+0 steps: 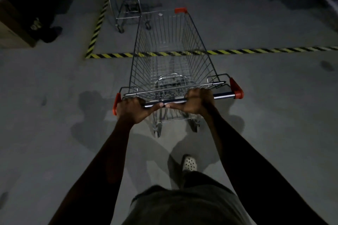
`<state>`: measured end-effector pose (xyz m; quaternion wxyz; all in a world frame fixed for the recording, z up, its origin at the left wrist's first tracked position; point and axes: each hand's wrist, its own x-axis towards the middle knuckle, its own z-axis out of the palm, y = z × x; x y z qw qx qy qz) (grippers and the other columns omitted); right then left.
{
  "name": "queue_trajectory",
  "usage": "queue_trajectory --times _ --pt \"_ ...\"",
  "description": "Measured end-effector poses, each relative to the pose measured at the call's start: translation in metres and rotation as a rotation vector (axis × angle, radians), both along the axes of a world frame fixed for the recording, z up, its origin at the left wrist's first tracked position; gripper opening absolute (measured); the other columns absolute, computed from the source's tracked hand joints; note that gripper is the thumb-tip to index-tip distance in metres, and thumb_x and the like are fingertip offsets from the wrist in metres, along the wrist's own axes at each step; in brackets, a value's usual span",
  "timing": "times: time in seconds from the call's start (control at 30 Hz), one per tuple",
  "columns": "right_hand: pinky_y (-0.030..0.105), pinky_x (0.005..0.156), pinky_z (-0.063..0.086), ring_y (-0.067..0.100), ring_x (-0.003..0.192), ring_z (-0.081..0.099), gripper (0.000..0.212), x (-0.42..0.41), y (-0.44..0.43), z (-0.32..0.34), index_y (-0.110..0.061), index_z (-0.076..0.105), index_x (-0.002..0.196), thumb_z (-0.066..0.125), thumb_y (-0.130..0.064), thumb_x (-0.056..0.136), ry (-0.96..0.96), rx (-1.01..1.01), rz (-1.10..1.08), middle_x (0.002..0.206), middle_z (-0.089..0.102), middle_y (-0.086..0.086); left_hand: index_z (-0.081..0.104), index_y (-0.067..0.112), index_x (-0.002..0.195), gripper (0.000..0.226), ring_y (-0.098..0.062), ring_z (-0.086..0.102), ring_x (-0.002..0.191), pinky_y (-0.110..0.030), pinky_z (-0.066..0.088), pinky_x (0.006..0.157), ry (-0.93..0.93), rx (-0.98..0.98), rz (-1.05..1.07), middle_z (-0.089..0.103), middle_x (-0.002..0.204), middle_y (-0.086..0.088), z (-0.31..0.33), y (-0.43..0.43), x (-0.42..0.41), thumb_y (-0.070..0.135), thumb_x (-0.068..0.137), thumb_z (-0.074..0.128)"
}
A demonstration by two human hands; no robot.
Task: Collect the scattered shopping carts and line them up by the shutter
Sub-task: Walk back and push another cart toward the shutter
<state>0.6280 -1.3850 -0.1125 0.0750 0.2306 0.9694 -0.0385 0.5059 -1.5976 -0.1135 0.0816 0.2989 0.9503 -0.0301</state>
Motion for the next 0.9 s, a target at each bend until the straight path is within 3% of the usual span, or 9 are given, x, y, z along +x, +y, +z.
queue_trajectory --times 0.1,0.17,0.3,0.37,0.43,0.57,0.7,0.8,0.9 --pt "0.034 0.086 0.053 0.023 0.094 0.071 0.117 -0.052 0.034 0.000 -0.019 0.072 0.076 0.014 -0.116 0.047 -0.013 -0.008 0.041 0.089 0.076 0.003 0.076 0.035 0.095 0.112 -0.023 0.062 0.122 -0.055 0.003 0.123 -0.053 -0.048 0.035 0.074 0.115 0.005 -0.002 0.032 -0.051 0.110 0.057 0.002" --pt "0.030 0.078 0.053 0.022 0.078 0.070 0.110 -0.088 0.056 -0.001 -0.018 0.067 0.062 0.018 -0.115 0.050 -0.016 -0.007 0.059 0.071 0.071 0.001 0.077 0.035 0.091 0.113 -0.023 0.065 0.116 -0.055 0.007 0.122 -0.022 -0.059 0.032 0.075 0.107 0.006 -0.004 0.052 -0.087 0.110 0.056 0.000" --pt "0.024 0.062 0.048 0.020 0.054 0.063 0.105 -0.166 0.093 -0.008 -0.014 0.056 0.048 0.024 -0.113 0.055 0.055 0.004 0.036 0.047 0.053 -0.003 0.076 0.031 0.082 0.111 -0.025 0.069 0.105 -0.054 0.030 0.116 0.020 -0.026 0.022 0.076 0.096 0.003 -0.012 0.087 -0.169 0.110 0.057 0.002" --pt "0.025 0.063 0.049 0.022 0.060 0.067 0.106 -0.211 0.107 -0.012 -0.015 0.060 0.053 0.021 -0.113 0.056 0.066 0.034 0.024 0.055 0.062 0.001 0.075 0.029 0.078 0.110 -0.025 0.069 0.104 -0.054 0.033 0.115 0.030 -0.008 -0.004 0.076 0.094 0.003 -0.011 0.107 -0.219 0.110 0.058 0.002" --pt "0.028 0.067 0.050 0.023 0.069 0.071 0.108 -0.259 0.123 -0.011 -0.017 0.067 0.062 0.019 -0.114 0.055 0.069 0.050 0.005 0.066 0.069 0.004 0.076 0.030 0.078 0.110 -0.024 0.069 0.106 -0.053 0.024 0.120 0.036 -0.009 -0.004 0.076 0.095 0.003 -0.009 0.128 -0.271 0.110 0.059 0.003" --pt "0.035 0.083 0.051 0.029 0.095 0.072 0.115 -0.353 0.159 -0.006 -0.020 0.075 0.094 0.020 -0.113 0.054 0.080 0.011 -0.027 0.094 0.076 0.009 0.078 0.035 0.099 0.116 -0.024 0.066 0.115 -0.052 0.014 0.122 0.007 -0.026 -0.015 0.076 0.112 0.000 -0.004 0.171 -0.371 0.110 0.056 0.001" --pt "0.036 0.087 0.053 0.029 0.103 0.071 0.125 -0.444 0.201 -0.003 -0.021 0.076 0.100 0.013 -0.115 0.049 0.069 -0.007 -0.075 0.105 0.076 0.008 0.070 0.043 0.124 0.122 -0.023 0.059 0.127 -0.054 0.008 0.123 -0.032 -0.066 -0.044 0.070 0.129 0.002 0.004 0.220 -0.462 0.109 0.055 -0.006" --pt "0.038 0.092 0.050 0.029 0.110 0.069 0.130 -0.500 0.231 0.000 -0.022 0.077 0.105 0.007 -0.115 0.046 0.028 -0.026 -0.095 0.113 0.075 0.007 0.067 0.044 0.128 0.122 -0.025 0.058 0.129 -0.056 0.013 0.122 -0.054 -0.091 -0.079 0.067 0.134 0.004 0.004 0.254 -0.523 0.109 0.055 -0.006" --pt "0.041 0.097 0.050 0.029 0.114 0.067 0.130 -0.550 0.262 0.003 -0.024 0.076 0.110 0.009 -0.115 0.047 -0.012 -0.069 -0.122 0.119 0.074 0.006 0.065 0.043 0.130 0.120 -0.021 0.058 0.130 -0.058 0.003 0.122 -0.055 -0.099 -0.122 0.067 0.134 0.007 0.006 0.285 -0.575 0.108 0.058 -0.006"
